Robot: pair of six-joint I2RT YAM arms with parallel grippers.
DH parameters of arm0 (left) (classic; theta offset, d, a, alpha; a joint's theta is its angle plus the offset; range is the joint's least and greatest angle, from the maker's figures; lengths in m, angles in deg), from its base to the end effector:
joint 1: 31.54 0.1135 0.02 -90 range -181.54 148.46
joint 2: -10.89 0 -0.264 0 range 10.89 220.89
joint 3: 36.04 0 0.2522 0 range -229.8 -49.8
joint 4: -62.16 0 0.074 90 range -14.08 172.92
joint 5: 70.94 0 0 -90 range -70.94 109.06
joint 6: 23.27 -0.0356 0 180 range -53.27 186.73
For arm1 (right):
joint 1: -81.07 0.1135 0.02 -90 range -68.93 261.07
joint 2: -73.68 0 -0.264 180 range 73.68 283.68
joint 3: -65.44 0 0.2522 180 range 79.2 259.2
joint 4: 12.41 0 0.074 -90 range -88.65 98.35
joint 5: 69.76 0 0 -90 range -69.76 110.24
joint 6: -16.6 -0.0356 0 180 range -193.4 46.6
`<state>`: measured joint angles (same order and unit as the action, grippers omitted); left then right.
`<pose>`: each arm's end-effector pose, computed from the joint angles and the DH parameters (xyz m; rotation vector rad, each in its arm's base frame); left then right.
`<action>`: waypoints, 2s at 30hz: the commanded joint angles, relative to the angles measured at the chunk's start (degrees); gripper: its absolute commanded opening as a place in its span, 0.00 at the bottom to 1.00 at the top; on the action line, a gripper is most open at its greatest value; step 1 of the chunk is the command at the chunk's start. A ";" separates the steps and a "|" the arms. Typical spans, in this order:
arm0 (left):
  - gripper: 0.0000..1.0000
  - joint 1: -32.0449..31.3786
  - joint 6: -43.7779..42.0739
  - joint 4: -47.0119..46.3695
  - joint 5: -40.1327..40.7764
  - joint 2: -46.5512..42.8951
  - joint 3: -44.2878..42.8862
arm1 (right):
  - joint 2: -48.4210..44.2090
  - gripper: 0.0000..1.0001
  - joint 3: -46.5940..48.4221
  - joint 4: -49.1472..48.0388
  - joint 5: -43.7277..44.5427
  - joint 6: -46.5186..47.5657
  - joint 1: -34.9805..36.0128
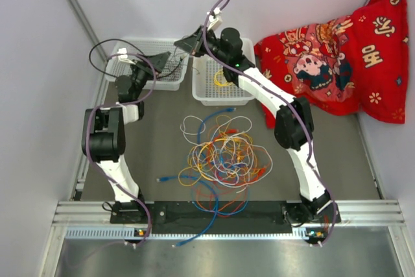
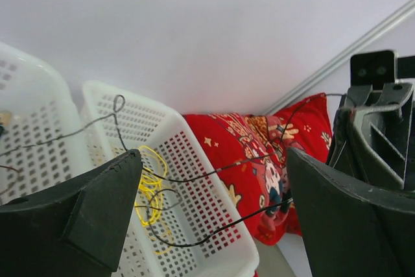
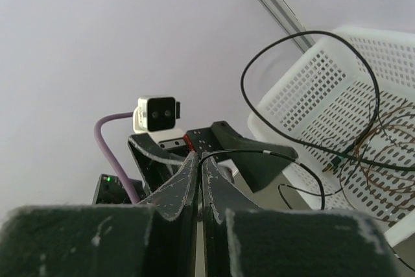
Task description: Untangle the cables
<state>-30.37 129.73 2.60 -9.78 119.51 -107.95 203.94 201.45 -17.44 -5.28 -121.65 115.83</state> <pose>0.4037 -0.0089 0.2538 -0.2498 1.2961 -1.2242 0.4397 0.3238 0.3601 -0.2352 1.5626 1.4790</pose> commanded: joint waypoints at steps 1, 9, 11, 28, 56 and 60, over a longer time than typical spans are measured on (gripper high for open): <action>0.97 1.90 -1.65 -11.76 2.38 -3.59 0.84 | -1.32 0.00 2.90 0.33 -1.99 -4.04 -1.45; 0.93 2.35 -2.79 -8.68 0.10 -4.55 -1.44 | -0.79 0.00 3.16 -0.46 -4.10 -6.33 -2.33; 0.93 1.39 -4.11 -8.69 -1.82 -5.43 -1.88 | -0.71 0.00 3.51 0.06 -4.36 -6.59 -2.24; 0.77 -2.82 -2.80 -11.94 -7.19 -6.49 -4.16 | 0.88 0.00 5.45 1.65 -5.42 -7.56 -2.24; 0.00 -4.42 -22.04 25.40 14.50 -6.05 -20.06 | -16.23 0.99 -4.39 10.51 -2.44 5.08 -2.33; 0.00 -3.02 -26.42 34.96 25.81 -3.95 -26.04 | -24.50 0.99 -8.87 17.62 4.48 12.64 -2.42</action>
<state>-35.09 108.99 28.57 1.41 114.68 -127.54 191.96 194.39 -4.74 -6.98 -118.11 113.54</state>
